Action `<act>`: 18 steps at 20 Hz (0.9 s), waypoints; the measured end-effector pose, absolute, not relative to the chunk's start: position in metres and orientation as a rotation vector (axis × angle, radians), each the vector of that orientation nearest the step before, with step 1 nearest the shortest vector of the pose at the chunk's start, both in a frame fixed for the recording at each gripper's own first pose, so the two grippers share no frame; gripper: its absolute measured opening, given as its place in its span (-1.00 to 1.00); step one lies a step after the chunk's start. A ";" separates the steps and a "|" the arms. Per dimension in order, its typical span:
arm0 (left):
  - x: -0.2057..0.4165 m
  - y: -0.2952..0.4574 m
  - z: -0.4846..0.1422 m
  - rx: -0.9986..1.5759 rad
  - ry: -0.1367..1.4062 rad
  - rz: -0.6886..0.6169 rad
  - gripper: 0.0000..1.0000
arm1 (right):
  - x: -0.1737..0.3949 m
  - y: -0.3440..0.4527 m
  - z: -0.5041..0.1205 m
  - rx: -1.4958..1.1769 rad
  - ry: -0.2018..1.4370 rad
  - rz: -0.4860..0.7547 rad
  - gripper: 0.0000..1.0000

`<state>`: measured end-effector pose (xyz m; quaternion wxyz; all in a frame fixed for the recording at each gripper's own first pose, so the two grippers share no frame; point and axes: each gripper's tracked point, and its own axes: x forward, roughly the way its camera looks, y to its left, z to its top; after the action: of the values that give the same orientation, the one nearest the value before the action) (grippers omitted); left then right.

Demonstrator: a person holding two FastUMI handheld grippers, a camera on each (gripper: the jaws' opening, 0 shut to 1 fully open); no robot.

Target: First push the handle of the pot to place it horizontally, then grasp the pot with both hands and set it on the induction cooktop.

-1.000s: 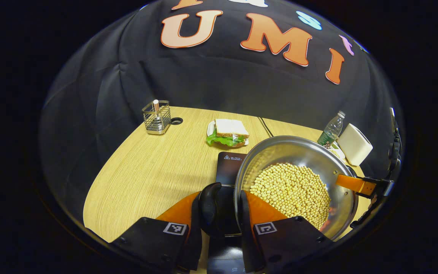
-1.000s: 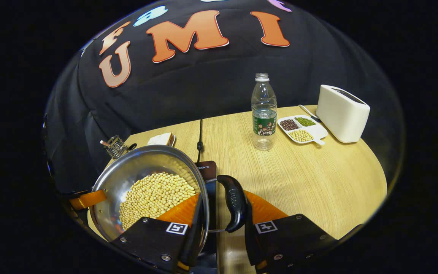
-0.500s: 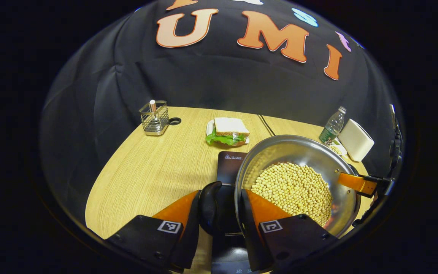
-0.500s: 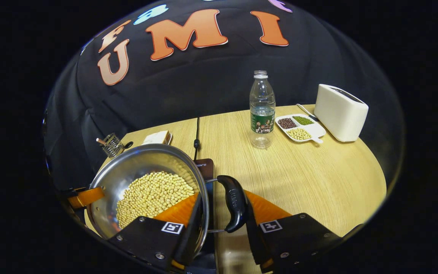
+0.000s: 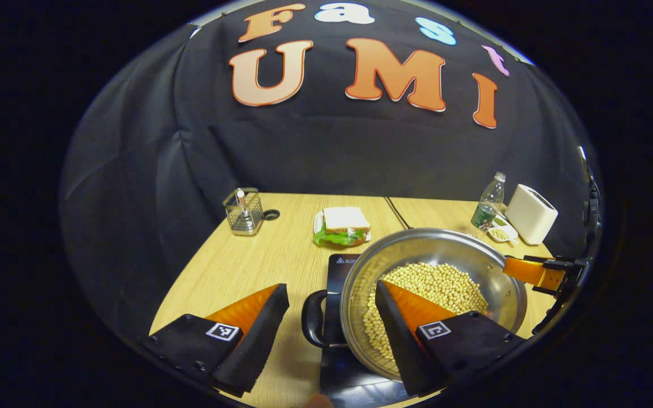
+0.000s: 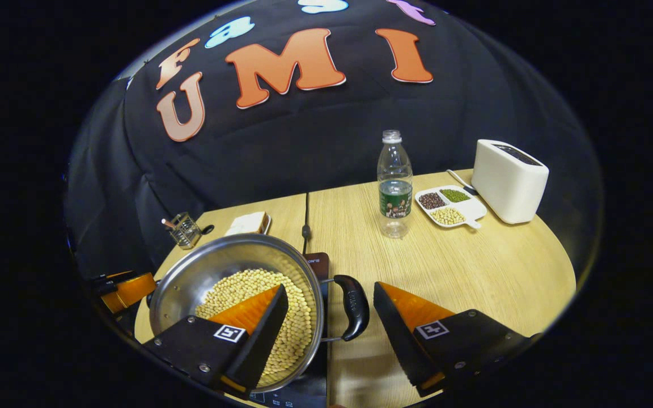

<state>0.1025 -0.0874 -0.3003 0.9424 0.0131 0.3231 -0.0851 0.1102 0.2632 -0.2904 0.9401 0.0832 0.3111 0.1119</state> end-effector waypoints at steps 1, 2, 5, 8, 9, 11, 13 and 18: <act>0.102 -0.091 -0.285 0.026 0.623 -0.173 0.99 | 0.108 0.260 -0.277 0.173 0.609 0.237 0.89; 0.101 -0.094 -0.267 0.021 0.587 -0.174 0.98 | 0.108 0.255 -0.263 0.166 0.574 0.242 0.89; 0.097 -0.099 -0.207 -0.005 0.470 -0.167 0.97 | 0.102 0.235 -0.215 0.140 0.476 0.252 0.90; 0.089 -0.097 -0.141 -0.028 0.331 -0.146 0.97 | 0.090 0.209 -0.165 0.121 0.378 0.260 0.90; 0.086 -0.094 -0.118 -0.037 0.279 -0.134 0.96 | 0.089 0.199 -0.148 0.110 0.340 0.262 0.90; 0.076 -0.088 -0.078 -0.064 0.206 -0.123 0.96 | 0.083 0.177 -0.116 0.086 0.264 0.252 0.90; 0.064 -0.079 -0.042 -0.083 0.133 -0.111 1.00 | 0.076 0.151 -0.089 0.058 0.199 0.228 0.89; 0.020 -0.036 0.026 -0.010 -0.031 -0.011 0.99 | 0.053 0.095 -0.050 0.015 0.112 0.175 0.89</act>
<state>0.0201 -0.0356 0.0260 0.9999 -0.0048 -0.0153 -0.0057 0.0527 0.0950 -0.0496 0.9946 0.0076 0.0561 0.0873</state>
